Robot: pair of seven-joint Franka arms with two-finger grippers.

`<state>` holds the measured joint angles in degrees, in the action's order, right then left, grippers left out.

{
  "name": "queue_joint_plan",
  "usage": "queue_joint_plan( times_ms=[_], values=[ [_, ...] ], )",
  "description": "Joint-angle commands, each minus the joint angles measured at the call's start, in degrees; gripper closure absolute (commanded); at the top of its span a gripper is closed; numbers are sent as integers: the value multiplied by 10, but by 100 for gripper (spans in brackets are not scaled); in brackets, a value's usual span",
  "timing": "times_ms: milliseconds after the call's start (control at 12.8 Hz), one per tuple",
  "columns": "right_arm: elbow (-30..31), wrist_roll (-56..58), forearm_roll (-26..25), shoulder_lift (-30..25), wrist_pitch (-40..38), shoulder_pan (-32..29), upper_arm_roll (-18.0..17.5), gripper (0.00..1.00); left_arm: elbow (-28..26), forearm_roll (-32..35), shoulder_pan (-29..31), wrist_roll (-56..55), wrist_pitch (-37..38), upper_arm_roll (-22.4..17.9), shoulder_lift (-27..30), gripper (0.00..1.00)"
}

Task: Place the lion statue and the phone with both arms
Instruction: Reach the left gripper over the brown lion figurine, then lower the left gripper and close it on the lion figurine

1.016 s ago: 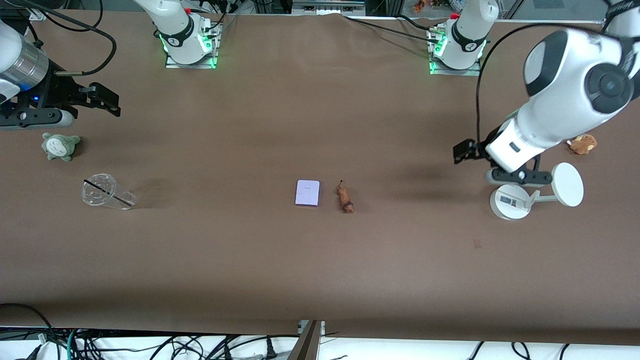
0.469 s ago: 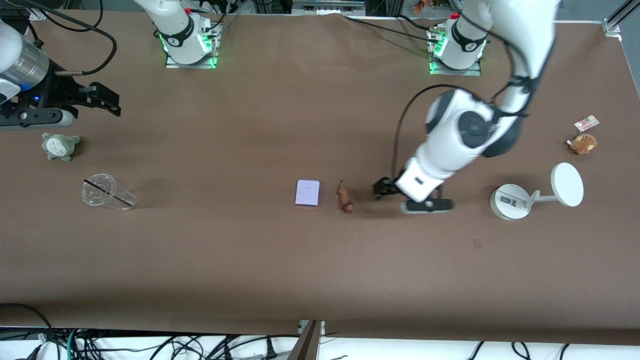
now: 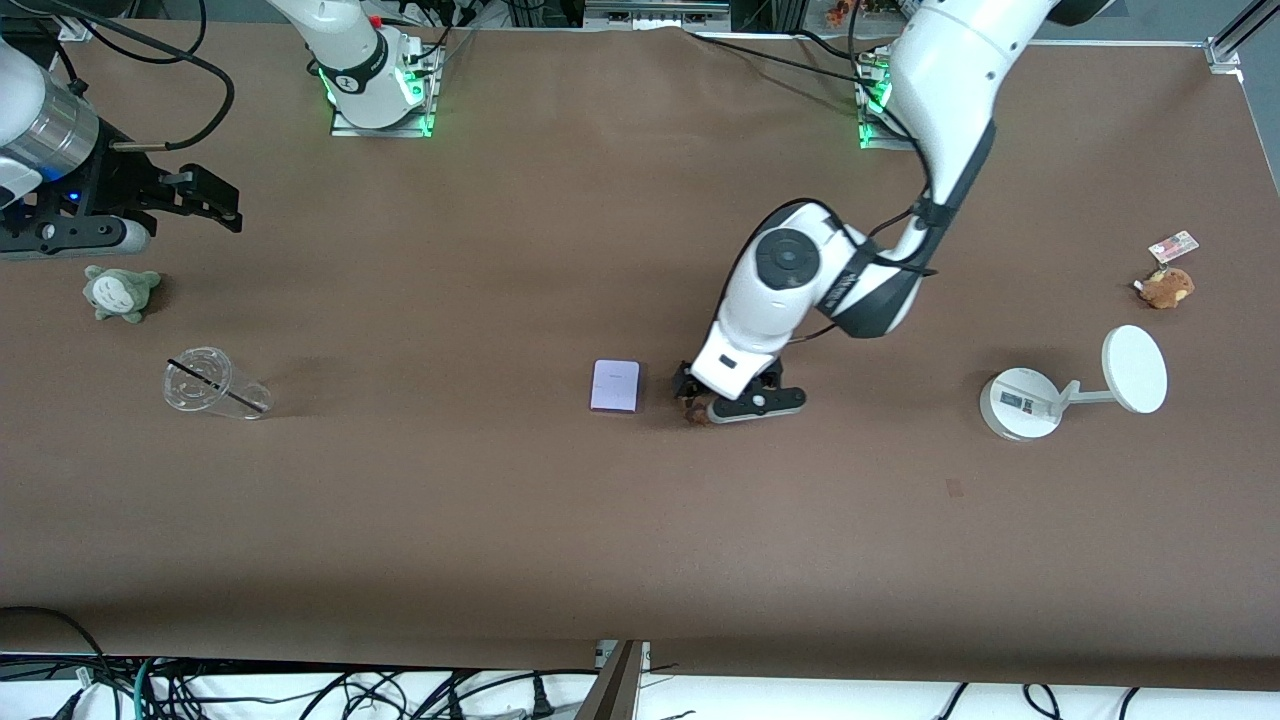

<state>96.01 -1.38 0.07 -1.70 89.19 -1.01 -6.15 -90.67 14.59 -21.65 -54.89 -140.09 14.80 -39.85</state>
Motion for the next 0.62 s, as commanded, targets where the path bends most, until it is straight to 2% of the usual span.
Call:
queue_joint_plan(
  times_ms=[0, 234, 312, 469, 547],
  values=[
    [-14, -3, -2, 5, -11, 2, -1, 0, 64, 35, -23, -33, 3, -12, -60, 0],
    [-14, -3, -3, 5, -12, 2, -1, 0, 67, 39, -26, -35, 2, -10, -83, 0],
    [-14, -3, -3, 5, -12, 2, -1, 0, 67, 39, -26, -35, 3, -10, -84, 4],
    [-13, -4, -2, 5, -13, 1, -1, 0, 67, 31, -26, -36, 3, -10, -83, 48],
    [-14, -2, -3, 5, -12, 2, -1, 0, 67, 30, -25, -38, 3, -9, -83, 57]
  ],
)
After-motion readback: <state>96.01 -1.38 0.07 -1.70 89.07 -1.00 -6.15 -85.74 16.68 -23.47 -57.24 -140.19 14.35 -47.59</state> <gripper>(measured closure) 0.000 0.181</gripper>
